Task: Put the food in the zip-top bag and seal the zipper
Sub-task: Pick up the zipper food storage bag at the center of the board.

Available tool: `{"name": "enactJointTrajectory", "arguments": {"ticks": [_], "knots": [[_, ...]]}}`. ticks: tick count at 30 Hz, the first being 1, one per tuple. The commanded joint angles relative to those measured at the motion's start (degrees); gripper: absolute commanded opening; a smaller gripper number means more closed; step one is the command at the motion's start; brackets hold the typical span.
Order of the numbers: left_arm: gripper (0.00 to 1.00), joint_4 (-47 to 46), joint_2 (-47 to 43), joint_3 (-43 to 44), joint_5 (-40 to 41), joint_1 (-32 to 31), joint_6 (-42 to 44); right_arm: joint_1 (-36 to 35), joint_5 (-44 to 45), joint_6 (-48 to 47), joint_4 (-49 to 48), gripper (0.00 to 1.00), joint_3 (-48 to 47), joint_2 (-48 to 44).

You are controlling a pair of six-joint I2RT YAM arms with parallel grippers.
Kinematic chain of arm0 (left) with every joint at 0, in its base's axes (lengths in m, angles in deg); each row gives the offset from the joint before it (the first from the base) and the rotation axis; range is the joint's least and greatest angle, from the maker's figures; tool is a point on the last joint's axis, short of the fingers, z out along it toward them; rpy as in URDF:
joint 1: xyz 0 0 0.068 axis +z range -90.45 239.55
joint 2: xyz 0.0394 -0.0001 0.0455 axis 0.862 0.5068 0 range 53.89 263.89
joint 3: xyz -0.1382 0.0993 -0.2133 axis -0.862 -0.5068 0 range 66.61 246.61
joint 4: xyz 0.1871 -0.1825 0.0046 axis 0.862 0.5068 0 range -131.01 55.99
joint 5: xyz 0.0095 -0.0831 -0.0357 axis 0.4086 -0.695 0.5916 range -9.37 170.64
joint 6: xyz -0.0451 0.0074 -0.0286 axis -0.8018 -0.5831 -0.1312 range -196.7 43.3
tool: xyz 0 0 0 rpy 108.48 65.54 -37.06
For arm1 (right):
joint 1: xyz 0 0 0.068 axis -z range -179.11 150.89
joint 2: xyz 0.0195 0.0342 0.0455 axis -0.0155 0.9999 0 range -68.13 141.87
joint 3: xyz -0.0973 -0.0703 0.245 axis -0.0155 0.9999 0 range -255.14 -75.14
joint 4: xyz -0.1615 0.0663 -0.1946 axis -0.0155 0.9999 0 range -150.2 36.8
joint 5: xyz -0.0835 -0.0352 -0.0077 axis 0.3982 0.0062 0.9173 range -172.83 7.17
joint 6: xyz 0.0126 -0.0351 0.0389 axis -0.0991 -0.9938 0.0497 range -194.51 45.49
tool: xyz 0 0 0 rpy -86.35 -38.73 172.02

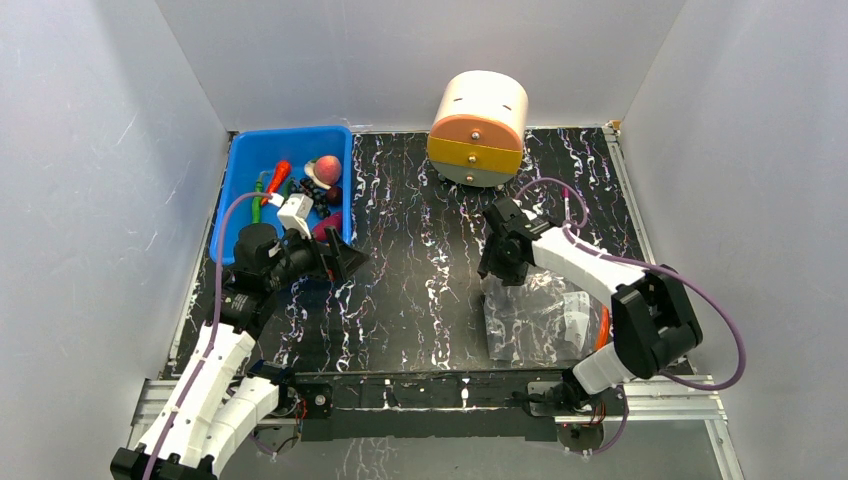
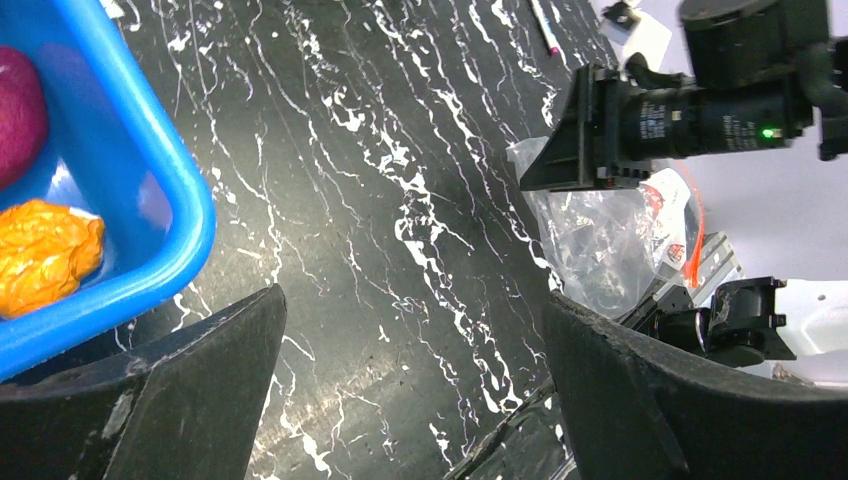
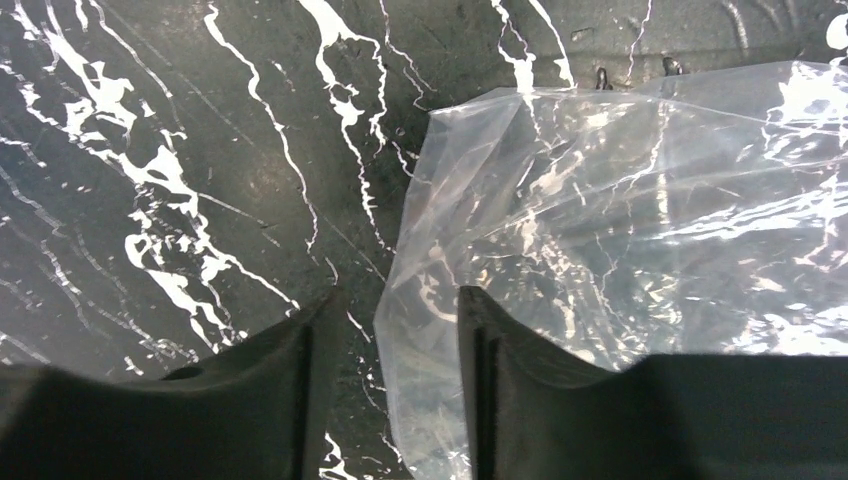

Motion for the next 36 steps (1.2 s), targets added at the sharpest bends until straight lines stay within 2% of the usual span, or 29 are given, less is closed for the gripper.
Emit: {"name": "enactJointTrajectory", "arguments": {"ticks": [1,5,6,12,16,21,29,36], "knots": [[0.98,-2.6,-1.5,-0.2,-3.5,0.4,1.9,-1.4,5.2,0.5,1.6,0.28,-4.3,2.0],[0.98,-2.3,-2.1,-0.6,-4.0,0.4,1.9,-1.6,5.0,0.0,1.3,0.02,-4.8,2.1],[0.98,-2.2,-2.3,-0.7,-4.2,0.3,1.9,-1.7,4.8,-0.2,1.3,0.0,-4.9,2.0],[0.98,-6.7,-2.3,-3.6,-8.6,0.3,-0.7,-2.1,2.7,-0.3,-0.1,0.0,-4.2,-1.4],[0.95,-12.2,-1.9,-6.4,-14.1,0.3,-4.5,-2.1,-3.3,-0.7,-2.1,0.0,-5.8,-4.6],[0.93,-15.4,-1.5,-6.8,-15.8,0.1,-5.6,-2.1,-11.1,-0.4,-5.6,0.0,-8.0,-8.9],[0.91,-24.3,-0.1,-9.7,-17.5,-1.5,-6.9,-2.1,-21.5,6.9,-14.8,0.0,-8.1,-14.6],[0.92,-34.3,4.7,-13.0,-15.6,-8.8,-6.9,-2.1,-24.5,18.3,-26.5,0.0,-9.2,-18.2]]}}
